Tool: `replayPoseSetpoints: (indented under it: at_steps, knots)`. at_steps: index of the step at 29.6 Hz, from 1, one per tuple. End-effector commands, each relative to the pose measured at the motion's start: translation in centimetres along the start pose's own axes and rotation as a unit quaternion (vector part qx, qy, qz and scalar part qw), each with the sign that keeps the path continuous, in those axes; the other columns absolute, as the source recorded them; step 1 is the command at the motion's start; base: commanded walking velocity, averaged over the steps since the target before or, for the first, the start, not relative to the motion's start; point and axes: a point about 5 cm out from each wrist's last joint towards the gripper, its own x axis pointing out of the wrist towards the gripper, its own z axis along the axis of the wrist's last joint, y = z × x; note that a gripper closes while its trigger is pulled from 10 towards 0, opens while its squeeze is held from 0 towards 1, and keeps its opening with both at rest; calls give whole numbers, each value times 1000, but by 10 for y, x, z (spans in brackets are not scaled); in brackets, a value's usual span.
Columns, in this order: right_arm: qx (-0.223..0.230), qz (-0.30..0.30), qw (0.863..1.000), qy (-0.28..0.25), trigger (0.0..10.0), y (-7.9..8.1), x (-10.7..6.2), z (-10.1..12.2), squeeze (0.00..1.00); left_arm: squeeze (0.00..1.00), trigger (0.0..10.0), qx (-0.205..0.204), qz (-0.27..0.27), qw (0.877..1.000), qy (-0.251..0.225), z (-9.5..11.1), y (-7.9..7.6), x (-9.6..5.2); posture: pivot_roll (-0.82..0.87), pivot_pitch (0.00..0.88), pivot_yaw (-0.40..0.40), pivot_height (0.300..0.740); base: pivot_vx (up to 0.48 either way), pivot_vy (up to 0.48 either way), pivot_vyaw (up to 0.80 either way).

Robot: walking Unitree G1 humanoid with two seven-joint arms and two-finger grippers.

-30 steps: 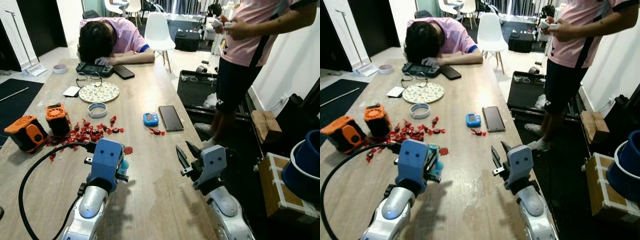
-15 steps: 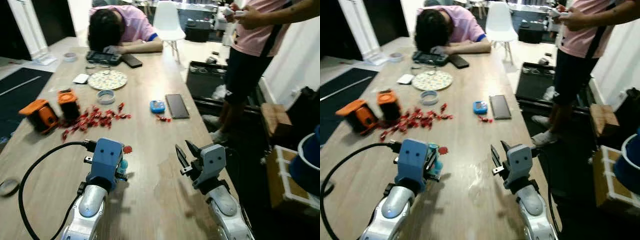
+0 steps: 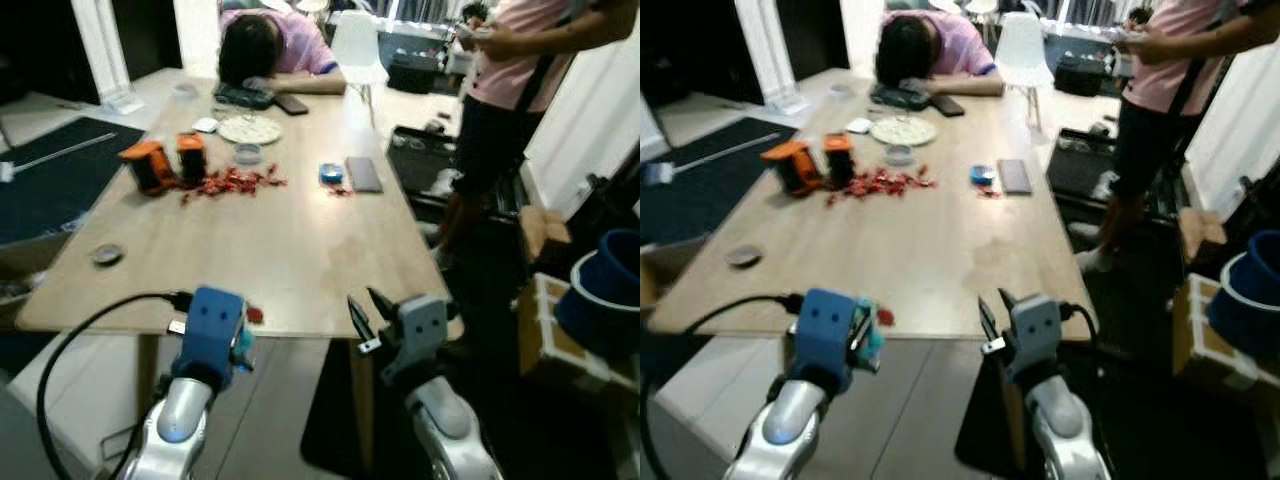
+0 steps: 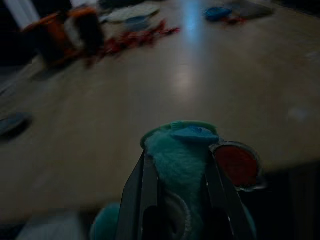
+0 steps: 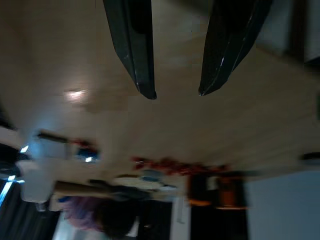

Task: Hang keys on a hook

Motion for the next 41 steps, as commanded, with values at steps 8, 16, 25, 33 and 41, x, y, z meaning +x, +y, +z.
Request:
replayPoseSetpoints:
  at_steps: [8,16,25,33,41]
  knots:
    - [-1,-2,1000,8,10000,-1,-3,-3,0,0,10000,6,-5,1000,5,-1,-2,-1,112,119,-27,740,0,0,0]
    - [-1,-1,1000,7,10000,-1,-3,-3,0,0,10000,5,-7,1000,4,-2,-3,-1,112,119,-27,740,0,0,0]
    - [-1,3,1000,7,10000,0,-2,-3,0,0,10000,5,-9,1000,3,-1,-4,-1,113,119,-27,740,0,0,0]
    - [-8,9,1000,9,10000,2,-2,-4,0,0,10000,7,-9,1000,5,-2,-4,-1,113,119,-27,740,0,0,0]
    - [-9,20,1000,9,10000,3,-2,-4,0,0,10000,8,-9,1000,6,-3,-5,-1,111,119,-29,740,0,0,421]
